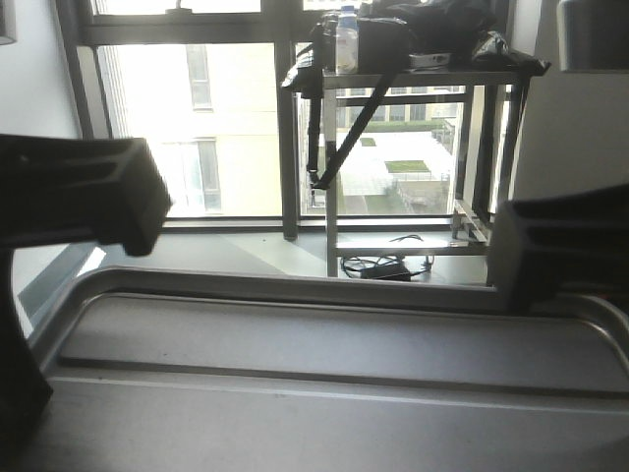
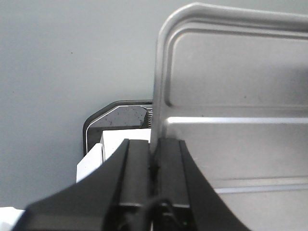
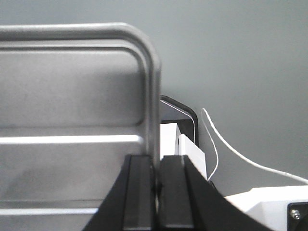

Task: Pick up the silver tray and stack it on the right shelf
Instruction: 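Hold the tray level with both grippers while the base drives away, then carry the tray with both grippers over the shelf holding another tray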

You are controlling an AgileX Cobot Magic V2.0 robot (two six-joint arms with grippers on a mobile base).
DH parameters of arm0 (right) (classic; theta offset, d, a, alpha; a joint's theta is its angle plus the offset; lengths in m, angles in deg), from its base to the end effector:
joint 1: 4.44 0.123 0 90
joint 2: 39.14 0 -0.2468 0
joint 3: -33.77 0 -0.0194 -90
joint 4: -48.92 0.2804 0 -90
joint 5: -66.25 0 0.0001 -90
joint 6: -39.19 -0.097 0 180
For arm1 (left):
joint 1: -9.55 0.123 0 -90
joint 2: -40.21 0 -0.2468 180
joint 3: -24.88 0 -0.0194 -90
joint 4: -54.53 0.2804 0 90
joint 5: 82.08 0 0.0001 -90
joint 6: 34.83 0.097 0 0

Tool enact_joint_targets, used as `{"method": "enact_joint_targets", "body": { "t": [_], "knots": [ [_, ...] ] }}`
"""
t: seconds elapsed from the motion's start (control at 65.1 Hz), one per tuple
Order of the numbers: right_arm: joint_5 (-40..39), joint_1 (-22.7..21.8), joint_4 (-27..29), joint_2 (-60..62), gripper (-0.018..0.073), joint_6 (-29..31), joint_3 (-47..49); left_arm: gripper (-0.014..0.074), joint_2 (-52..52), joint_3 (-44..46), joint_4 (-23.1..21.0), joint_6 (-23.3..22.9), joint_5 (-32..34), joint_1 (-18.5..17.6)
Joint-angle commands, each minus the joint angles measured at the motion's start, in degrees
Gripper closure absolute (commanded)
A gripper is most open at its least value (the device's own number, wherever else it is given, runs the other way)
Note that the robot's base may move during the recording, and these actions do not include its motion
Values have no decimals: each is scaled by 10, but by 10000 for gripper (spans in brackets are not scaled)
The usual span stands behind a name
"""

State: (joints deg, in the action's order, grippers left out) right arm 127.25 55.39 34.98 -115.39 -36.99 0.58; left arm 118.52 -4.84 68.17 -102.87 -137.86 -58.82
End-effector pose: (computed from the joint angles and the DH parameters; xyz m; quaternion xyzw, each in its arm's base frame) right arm 0.1328 0.1877 0.1944 0.0914 0.9862 0.0352 0.1336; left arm 0.1099 -0.2257 0.2053 0.0551 0.9829 -0.0902 0.1509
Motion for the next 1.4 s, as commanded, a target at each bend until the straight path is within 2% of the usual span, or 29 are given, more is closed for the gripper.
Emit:
{"method": "enact_joint_targets", "body": {
  "t": [0.0, 1.383],
  "knots": [
    [129, -2, -39, 12, 490, 3, 8, 697, -13, 9, 39, -2, -75, 0],
    [130, -2, -39, 12, 490, 3, 8, 697, -13, 9, 39, -2, -75, 0]
  ]
}}
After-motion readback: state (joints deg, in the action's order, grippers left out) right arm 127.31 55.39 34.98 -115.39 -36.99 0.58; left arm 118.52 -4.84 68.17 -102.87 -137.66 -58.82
